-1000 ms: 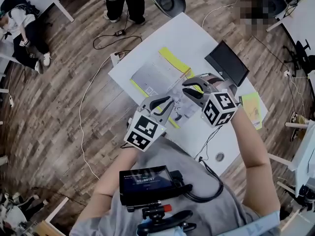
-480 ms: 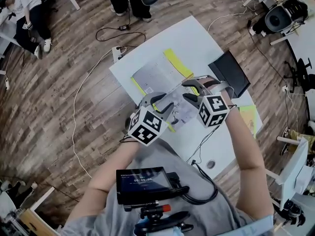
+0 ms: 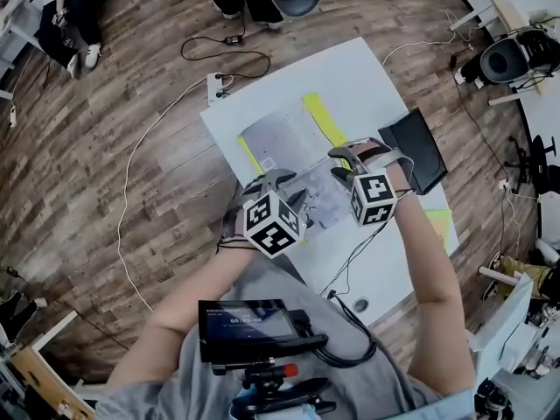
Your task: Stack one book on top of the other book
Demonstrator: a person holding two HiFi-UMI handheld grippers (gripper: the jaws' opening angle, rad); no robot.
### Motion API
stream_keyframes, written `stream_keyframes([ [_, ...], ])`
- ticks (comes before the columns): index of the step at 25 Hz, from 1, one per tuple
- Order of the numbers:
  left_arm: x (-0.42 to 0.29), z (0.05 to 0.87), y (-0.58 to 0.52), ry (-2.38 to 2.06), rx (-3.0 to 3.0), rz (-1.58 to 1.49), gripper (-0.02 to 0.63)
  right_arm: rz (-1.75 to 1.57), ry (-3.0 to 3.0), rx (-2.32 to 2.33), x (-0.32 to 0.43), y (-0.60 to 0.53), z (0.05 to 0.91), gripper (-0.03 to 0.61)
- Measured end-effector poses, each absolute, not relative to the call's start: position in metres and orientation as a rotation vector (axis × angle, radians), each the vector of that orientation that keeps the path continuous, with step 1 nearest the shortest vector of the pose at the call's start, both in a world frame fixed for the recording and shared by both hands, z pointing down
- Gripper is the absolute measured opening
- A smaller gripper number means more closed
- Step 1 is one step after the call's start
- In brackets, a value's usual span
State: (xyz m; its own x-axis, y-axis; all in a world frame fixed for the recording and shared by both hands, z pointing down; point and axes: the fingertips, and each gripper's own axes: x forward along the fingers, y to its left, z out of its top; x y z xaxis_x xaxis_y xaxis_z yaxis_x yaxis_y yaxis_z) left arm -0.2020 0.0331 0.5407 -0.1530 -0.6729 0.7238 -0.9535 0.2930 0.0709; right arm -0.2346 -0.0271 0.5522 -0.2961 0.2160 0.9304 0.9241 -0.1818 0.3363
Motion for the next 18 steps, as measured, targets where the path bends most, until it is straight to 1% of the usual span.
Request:
stream_keyframes([
  [9,-0.21,0.583,0.034,-1.838,1.376,0.674,0.141,-1.598,-1.365,-1.369,-0.246,-0.037,0.597,0.141],
  [18,-0.212,0.61,0.028,-1.786,1.352,0.717,0.141,-1.645,-1.282,-1.474,-0.248,-0.024,0.618,0.14],
])
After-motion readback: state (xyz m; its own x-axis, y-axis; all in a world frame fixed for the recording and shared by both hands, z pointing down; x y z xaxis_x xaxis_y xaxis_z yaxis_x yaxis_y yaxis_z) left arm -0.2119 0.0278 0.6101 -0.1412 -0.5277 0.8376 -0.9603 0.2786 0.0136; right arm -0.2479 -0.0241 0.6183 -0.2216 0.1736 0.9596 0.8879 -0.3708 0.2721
